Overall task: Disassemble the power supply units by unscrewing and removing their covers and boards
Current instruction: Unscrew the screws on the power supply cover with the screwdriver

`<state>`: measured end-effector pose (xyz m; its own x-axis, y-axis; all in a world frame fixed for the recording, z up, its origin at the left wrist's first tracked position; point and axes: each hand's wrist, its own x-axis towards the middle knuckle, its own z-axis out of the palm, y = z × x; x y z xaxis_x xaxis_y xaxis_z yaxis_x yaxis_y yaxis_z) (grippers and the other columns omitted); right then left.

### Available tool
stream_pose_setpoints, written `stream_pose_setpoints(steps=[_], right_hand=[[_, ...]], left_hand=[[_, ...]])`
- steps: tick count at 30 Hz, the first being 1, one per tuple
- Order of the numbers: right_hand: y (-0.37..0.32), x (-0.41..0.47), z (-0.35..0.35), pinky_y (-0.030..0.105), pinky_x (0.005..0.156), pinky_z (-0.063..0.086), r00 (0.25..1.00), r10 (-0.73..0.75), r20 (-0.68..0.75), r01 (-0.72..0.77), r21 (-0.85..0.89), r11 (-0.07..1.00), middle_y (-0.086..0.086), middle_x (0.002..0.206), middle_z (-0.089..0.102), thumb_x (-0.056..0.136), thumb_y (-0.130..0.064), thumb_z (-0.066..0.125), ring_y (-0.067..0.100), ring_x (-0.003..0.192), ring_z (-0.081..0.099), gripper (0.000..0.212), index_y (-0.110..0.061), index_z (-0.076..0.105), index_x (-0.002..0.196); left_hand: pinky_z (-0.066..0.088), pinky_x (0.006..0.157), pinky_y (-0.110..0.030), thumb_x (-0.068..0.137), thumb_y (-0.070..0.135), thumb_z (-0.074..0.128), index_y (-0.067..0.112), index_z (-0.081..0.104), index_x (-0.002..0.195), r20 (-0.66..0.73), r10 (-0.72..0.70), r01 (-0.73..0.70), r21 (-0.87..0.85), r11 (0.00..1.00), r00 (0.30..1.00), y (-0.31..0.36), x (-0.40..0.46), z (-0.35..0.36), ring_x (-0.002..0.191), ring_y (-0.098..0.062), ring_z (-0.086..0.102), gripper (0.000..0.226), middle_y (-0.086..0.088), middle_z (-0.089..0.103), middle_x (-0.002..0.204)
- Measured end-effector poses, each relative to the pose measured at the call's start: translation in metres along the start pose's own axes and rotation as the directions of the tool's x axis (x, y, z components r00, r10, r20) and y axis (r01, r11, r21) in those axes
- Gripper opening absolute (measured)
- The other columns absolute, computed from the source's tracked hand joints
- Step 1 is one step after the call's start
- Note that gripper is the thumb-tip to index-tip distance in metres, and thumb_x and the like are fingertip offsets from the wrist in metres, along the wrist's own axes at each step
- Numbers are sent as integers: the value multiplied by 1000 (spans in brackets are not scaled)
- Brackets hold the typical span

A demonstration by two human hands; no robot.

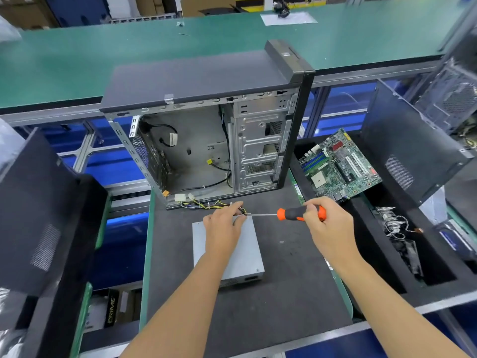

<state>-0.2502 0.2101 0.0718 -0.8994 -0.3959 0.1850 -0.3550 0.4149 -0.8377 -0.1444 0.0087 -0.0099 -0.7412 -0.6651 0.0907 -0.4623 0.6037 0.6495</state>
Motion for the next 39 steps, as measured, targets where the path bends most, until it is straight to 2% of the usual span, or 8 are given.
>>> stream_pose_setpoints(steps=[5,14,18,20,24,28,34,39], right_hand=[[-1,4,-2,13,54,35,999,-37,31,37,-13,999,-12,62,49,89,-10,63,8,57,43,13,-23,65,83],[-45,23,3,6,61,36,964,-261,56,263,-48,964,-19,73,54,85,-27,76,0,69,52,19,-18,60,87],[-72,48,11,20,63,36,917,-324,232,359,-127,925,-9,64,49,86,-43,72,9,66,48,30,-15,62,88],[-89,63,19,31,64,37,865,-353,356,456,-265,850,-6,66,49,88,-58,60,18,69,49,45,-14,57,87],[-130,79,45,30,52,31,771,-408,489,637,-586,501,-1,59,30,84,-83,28,27,63,42,67,-18,40,77],[-160,89,68,31,53,29,756,-303,580,652,-631,419,1,67,28,91,-73,39,26,70,41,63,-15,35,67],[-181,98,73,34,52,33,767,-14,642,585,-689,429,2,75,30,88,-71,50,30,82,46,59,-13,44,91],[-190,92,67,37,63,42,676,4,737,678,-623,391,5,89,45,95,-40,61,28,76,49,32,-11,51,102]], left_hand=[[16,78,-30,96,26,65,34,77,95,-29,21,-20,20,1000,999,0,1,2,103,-7,55,14,18,71,100],[17,74,-32,93,26,68,32,76,92,-46,55,-52,54,997,997,-2,3,3,96,-15,55,11,16,70,93],[24,75,-34,90,22,73,27,78,92,-79,94,-92,33,995,992,-1,0,3,91,-20,57,8,11,70,88],[35,76,-39,87,18,75,22,79,92,-95,104,-103,17,995,990,0,-1,3,89,-24,60,7,8,72,87],[46,90,-48,83,30,81,10,78,99,-39,94,-92,32,995,995,0,0,2,100,-29,64,26,-3,75,100],[43,93,-41,80,50,78,12,75,103,-9,107,-105,112,988,994,-4,-2,4,104,-26,60,45,0,73,104],[32,91,-30,83,66,64,27,69,105,34,68,-73,181,981,997,-10,2,8,110,-13,51,45,14,68,110],[27,88,-27,82,69,62,30,68,102,35,70,-75,192,978,997,-12,4,10,110,-11,51,45,17,67,109]])
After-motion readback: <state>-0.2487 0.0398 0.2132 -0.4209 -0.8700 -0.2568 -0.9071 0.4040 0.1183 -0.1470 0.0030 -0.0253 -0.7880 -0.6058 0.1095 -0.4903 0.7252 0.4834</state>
